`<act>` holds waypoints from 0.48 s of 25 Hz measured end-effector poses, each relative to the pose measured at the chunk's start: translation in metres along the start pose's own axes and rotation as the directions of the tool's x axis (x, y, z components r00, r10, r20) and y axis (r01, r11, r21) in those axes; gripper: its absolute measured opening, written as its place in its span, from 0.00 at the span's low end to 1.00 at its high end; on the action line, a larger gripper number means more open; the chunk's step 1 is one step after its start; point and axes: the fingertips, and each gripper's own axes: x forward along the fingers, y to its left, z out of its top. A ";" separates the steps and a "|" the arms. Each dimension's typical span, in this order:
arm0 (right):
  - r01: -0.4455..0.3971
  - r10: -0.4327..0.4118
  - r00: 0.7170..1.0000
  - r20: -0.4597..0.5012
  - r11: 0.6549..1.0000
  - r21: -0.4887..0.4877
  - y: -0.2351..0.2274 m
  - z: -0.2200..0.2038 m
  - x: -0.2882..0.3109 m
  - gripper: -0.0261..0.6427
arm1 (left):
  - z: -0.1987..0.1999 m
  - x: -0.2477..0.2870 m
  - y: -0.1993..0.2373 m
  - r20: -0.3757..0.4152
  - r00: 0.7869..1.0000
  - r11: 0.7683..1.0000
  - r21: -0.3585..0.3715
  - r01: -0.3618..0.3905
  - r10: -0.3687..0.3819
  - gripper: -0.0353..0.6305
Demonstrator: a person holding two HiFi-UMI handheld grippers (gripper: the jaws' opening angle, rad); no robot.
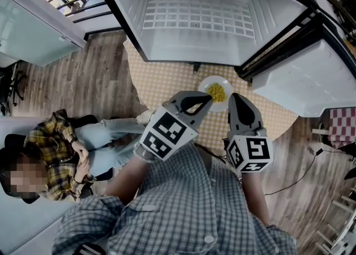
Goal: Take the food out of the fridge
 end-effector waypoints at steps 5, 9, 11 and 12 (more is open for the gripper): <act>-0.005 0.005 1.000 -0.007 1.000 -0.006 0.002 -0.002 0.000 0.05 | 0.000 0.000 0.000 -0.001 1.000 1.000 -0.002 -0.002 0.002 0.06; -0.006 0.006 1.000 -0.005 1.000 0.000 0.002 -0.002 0.000 0.05 | -0.002 -0.001 0.001 -0.004 1.000 1.000 -0.007 -0.003 0.003 0.06; -0.004 0.004 1.000 -0.007 1.000 0.001 0.001 -0.002 0.000 0.05 | -0.003 -0.001 0.002 -0.007 1.000 1.000 -0.012 -0.005 0.005 0.06; -0.002 0.002 1.000 -0.008 1.000 0.002 0.000 -0.003 0.000 0.05 | -0.004 0.000 0.002 -0.010 1.000 1.000 -0.013 -0.007 0.007 0.06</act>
